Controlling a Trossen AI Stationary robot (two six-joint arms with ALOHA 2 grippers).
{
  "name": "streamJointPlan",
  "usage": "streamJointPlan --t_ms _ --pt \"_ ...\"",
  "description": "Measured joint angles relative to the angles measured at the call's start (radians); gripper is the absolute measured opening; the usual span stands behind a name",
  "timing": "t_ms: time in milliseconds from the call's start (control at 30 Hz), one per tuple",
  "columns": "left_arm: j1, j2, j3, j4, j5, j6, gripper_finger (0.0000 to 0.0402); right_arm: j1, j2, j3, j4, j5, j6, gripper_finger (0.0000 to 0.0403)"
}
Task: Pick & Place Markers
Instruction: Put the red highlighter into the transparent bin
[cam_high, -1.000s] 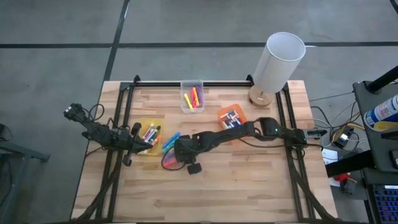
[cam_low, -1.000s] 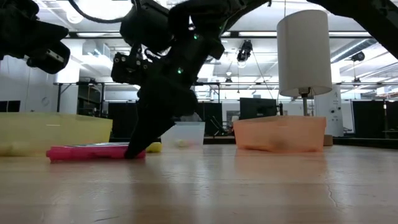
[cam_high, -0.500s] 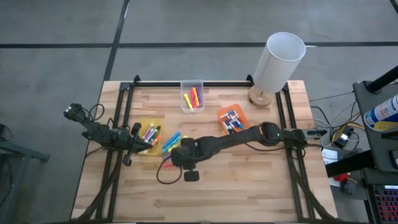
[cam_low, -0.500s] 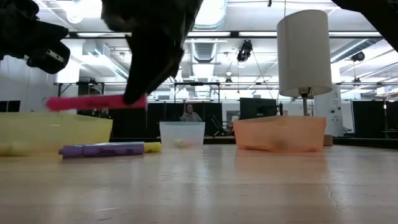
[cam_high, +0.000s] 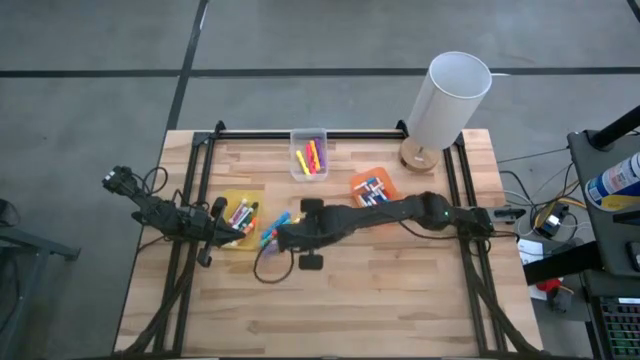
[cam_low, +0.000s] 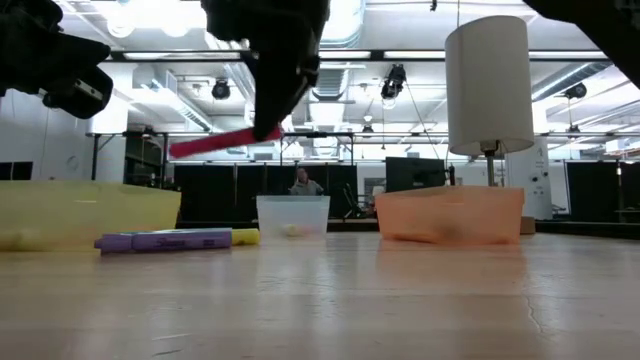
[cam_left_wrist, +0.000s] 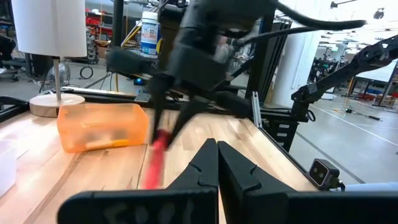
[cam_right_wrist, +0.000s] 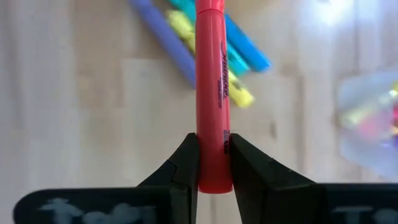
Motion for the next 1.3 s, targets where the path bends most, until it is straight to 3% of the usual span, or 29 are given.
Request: streamJointPlan --t_ms 533,833,1033,1300 --pt "0.000 0.000 0.000 0.000 0.000 0.000 0.0000 -0.338 0.000 -0.010 0.001 0.020 -0.034 0.0060" --pt "0.000 0.000 0.000 0.000 0.000 0.000 0.0000 -0.531 0.000 -0.015 0.063 -0.055 -0.010 0.0065" --pt "0.000 0.000 0.000 0.000 0.000 0.000 0.0000 -0.597 0.000 -0.015 0.174 -0.194 0.048 0.0066" --pt "0.000 0.000 0.000 0.000 0.000 0.000 0.0000 -0.594 -0.001 -0.035 0.185 -0.196 0.105 0.0067"
